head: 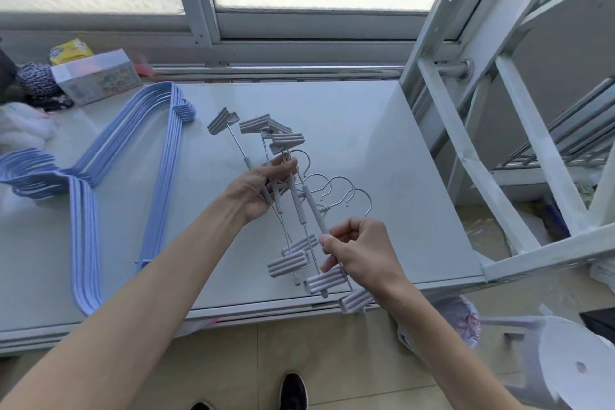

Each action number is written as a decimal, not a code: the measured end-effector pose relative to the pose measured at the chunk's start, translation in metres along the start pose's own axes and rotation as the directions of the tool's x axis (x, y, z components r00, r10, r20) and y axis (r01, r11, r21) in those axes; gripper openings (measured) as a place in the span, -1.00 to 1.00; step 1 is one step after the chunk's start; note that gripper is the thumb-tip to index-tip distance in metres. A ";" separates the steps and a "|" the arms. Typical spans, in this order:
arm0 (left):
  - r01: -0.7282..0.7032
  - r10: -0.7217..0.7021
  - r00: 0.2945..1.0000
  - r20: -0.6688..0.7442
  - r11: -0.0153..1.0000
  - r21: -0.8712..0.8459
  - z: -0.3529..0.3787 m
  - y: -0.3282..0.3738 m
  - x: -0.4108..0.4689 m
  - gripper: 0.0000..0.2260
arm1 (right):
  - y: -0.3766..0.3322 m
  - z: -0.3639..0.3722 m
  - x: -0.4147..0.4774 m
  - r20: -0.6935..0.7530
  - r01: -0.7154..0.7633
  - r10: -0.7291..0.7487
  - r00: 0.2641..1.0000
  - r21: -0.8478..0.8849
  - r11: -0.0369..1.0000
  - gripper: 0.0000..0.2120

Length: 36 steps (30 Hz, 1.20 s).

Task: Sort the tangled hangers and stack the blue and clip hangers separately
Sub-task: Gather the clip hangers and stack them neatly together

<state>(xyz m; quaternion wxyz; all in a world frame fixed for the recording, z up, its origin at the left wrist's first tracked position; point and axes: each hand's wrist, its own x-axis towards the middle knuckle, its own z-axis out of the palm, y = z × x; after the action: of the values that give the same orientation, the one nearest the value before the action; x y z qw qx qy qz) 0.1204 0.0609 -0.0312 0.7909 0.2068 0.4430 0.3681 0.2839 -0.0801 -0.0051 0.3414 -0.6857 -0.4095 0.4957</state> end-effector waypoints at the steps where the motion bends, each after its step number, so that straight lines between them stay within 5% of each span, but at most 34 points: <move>1: -0.003 0.003 1.000 0.004 1.000 0.026 0.000 0.000 0.000 -0.90 | 0.001 0.000 0.000 0.003 -0.001 0.001 1.000 0.000 1.000 -0.88; 11: 0.028 -0.031 0.998 0.051 0.998 0.050 0.008 0.002 0.006 -0.86 | 0.006 -0.008 -0.005 0.046 -0.006 0.002 0.999 0.080 0.997 -0.86; 19: 0.078 -0.089 0.994 0.070 0.987 0.138 0.038 -0.008 0.030 -0.79 | 0.014 -0.030 0.000 -0.106 -0.003 0.014 0.994 0.103 0.995 -0.88; 36: 0.274 -0.239 0.961 -0.138 0.892 0.360 0.100 -0.007 0.082 -0.85 | 0.020 -0.066 0.050 -0.254 -0.059 0.094 0.963 0.142 0.988 -0.89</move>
<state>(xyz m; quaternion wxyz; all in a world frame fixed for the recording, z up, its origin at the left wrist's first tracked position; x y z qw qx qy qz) 0.2362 0.1195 -0.0284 0.7576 0.2772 0.5635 0.1778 0.3606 -0.0482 -0.0244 0.4176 -0.7359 -0.3004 0.4403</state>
